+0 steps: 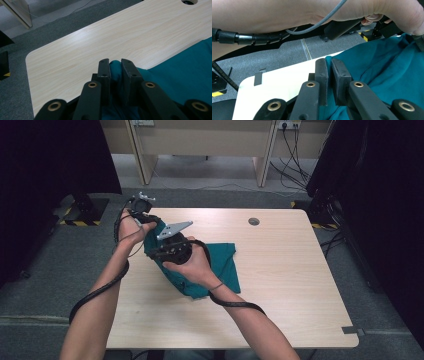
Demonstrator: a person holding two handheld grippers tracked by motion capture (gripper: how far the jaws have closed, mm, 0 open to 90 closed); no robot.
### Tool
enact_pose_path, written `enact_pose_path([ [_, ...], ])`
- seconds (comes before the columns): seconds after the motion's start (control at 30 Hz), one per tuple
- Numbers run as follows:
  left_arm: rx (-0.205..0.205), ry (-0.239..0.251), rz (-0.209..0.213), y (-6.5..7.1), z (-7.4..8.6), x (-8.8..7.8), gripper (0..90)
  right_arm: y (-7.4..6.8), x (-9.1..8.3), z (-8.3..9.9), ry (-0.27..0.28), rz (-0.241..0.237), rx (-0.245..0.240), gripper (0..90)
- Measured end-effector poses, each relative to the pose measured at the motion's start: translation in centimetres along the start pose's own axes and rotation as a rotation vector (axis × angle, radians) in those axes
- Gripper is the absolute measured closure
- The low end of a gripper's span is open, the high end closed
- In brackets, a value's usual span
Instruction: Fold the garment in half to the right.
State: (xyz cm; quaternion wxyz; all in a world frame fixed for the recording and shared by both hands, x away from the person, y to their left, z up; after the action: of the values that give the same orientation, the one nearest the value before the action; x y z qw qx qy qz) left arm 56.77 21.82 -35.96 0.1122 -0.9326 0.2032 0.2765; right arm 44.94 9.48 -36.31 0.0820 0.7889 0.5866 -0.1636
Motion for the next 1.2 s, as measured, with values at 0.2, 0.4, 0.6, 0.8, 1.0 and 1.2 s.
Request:
enact_pose_path([
  [0.2,0.019,-0.001,-0.001,0.7,-0.4,0.1,78.0,0.2,-0.8,0.2,0.010,0.010,0.000,84.4],
  [0.4,0.037,-0.005,-0.005,1.4,-1.0,0.3,78.0,0.6,-1.7,0.5,0.009,0.023,0.003,84.4],
  [0.6,0.051,-0.007,-0.014,2.2,-1.5,0.6,78.0,0.8,-2.4,0.6,0.014,0.031,0.003,84.4],
  [0.8,0.074,-0.012,-0.018,2.8,-2.0,0.7,78.0,1.2,-3.1,0.8,0.021,0.037,0.016,84.4],
  [1.0,0.084,-0.019,-0.028,3.3,-2.1,1.0,78.0,1.4,-3.8,1.3,0.019,0.049,0.017,84.3],
  [1.2,0.091,-0.020,-0.031,3.7,-2.3,1.2,78.0,1.7,-4.4,1.5,0.023,0.059,0.021,84.3],
])
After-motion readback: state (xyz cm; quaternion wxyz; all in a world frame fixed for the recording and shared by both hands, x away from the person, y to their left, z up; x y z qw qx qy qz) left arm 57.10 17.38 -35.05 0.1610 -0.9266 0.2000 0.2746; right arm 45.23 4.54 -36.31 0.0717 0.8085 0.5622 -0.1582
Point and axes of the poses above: each handheld gripper's, and its own axes: x roughly forward along the jaws, z roughly out of its underside, y roughly to its right, the point moved 4 cm from there along x, roughly forward along the jaws, and after that the axes turned 9 degrees about y, right-handed, at the moved point
